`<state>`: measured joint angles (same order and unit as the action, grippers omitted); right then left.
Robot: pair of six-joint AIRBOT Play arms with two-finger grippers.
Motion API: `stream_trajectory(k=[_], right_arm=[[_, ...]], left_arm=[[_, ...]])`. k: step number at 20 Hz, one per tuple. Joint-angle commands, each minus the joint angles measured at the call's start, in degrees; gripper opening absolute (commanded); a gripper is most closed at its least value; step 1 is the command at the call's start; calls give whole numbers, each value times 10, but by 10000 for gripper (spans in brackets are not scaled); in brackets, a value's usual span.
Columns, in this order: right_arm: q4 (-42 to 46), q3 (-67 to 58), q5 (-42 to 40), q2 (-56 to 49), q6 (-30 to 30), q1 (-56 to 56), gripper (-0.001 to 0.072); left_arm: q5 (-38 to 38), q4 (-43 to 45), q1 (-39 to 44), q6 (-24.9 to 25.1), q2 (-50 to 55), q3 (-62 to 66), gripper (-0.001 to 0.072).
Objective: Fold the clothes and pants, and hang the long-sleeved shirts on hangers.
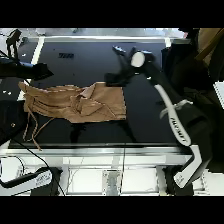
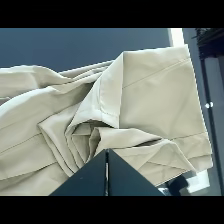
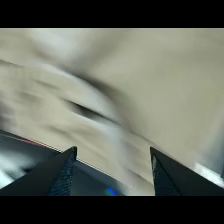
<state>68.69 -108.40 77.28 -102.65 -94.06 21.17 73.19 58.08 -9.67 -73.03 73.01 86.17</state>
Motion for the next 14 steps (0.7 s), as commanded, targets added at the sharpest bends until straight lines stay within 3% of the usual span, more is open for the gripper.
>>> stream_trajectory(k=[1, 3, 4, 6, 7, 14], right_arm=[[38, 123, 2, 43, 22, -84, 515], [-47, 179, -92, 31, 30, -111, 515], [-107, 194, -111, 17, 62, -125, 515], [-212, 201, -104, -24, 108, -150, 530], [-243, 201, -104, -43, 117, -156, 574], [-273, 201, -152, -104, 132, -107, 574]], left_arm=[[2, -1, 0, 0, 0, 0, 25], [2, -2, 0, 0, 0, 0, 25], [2, -2, 0, 0, 0, 0, 25], [2, -2, 0, 0, 1, 0, 25], [2, -2, 0, 0, 1, 0, 25], [2, -2, 0, 0, 1, 0, 25]])
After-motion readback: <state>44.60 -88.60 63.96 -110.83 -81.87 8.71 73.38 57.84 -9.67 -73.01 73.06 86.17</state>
